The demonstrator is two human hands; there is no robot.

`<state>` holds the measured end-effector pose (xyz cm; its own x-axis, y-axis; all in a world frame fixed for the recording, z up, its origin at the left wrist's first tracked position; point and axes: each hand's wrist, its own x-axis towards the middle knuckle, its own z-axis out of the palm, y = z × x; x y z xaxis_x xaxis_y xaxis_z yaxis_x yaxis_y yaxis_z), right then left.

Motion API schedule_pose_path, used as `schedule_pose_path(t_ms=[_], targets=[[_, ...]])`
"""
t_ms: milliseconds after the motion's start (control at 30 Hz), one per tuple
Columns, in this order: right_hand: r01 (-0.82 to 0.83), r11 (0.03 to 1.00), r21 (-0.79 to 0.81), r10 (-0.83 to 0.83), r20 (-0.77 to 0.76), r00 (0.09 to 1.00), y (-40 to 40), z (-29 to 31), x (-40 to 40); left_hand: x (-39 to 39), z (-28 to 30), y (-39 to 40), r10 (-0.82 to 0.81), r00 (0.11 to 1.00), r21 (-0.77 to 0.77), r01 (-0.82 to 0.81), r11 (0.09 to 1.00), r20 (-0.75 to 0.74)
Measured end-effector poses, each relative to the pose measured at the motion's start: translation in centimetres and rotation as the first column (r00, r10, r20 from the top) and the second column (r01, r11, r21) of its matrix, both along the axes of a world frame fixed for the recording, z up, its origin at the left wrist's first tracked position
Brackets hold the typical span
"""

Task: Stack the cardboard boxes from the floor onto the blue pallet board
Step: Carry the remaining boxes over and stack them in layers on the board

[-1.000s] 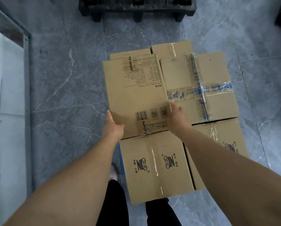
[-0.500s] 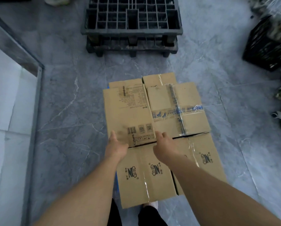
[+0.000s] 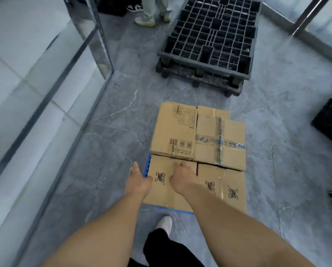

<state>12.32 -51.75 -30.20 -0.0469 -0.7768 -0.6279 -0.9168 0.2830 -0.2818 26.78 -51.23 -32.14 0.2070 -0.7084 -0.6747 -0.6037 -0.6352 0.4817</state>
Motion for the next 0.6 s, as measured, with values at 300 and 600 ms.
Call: schedule_pose_path(t_ms=[300, 600], targets=[[-0.243, 0.967, -0.071, 0.242, -0.02, 0.97, 7.7, 3.4, 6.0, 6.6, 3.2, 10.4, 0.228, 0.974, -0.139, -0.225, 0.964, 0.009], [-0.523, 0.831, -0.188, 0.517, -0.084, 0.852, 19.8, 6.0, 13.2, 11.0, 6.4, 26.8, 0.469, 0.883, -0.283, -0.454, 0.845, -0.018]])
